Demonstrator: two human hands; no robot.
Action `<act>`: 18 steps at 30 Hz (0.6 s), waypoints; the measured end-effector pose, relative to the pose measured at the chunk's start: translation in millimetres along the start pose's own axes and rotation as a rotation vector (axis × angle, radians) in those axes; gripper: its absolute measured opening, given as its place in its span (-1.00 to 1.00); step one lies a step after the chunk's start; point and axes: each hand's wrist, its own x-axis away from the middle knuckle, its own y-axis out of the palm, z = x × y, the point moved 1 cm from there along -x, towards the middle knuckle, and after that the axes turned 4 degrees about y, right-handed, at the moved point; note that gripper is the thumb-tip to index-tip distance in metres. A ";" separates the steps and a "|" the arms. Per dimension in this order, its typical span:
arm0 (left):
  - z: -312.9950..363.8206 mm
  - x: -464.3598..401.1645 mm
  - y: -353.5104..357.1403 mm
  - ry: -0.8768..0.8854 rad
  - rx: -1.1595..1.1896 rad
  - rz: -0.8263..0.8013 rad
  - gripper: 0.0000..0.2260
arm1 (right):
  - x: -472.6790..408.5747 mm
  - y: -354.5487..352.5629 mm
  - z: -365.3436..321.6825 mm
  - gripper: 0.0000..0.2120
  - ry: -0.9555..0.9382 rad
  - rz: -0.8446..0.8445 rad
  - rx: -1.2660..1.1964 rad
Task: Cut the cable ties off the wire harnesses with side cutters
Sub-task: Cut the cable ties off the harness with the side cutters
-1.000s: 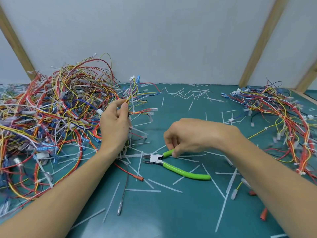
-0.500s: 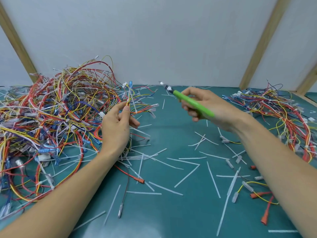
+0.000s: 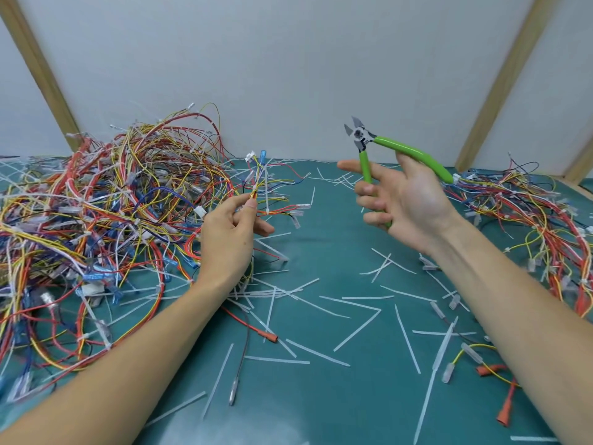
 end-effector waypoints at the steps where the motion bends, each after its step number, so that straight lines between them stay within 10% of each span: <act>1: 0.5 0.0 0.2 -0.001 0.002 -0.002 -0.78 | -0.1 0.2 0.6 -0.27 -0.016 0.002 -0.001; 9: 6.3 2.9 -0.9 0.001 -0.048 -0.036 -0.82 | 8.4 8.2 -1.3 -0.25 -0.116 0.014 0.116; 18: 29.1 22.2 9.2 0.386 -0.256 -0.180 -0.67 | 6.8 23.1 8.0 -0.92 -0.036 0.107 0.035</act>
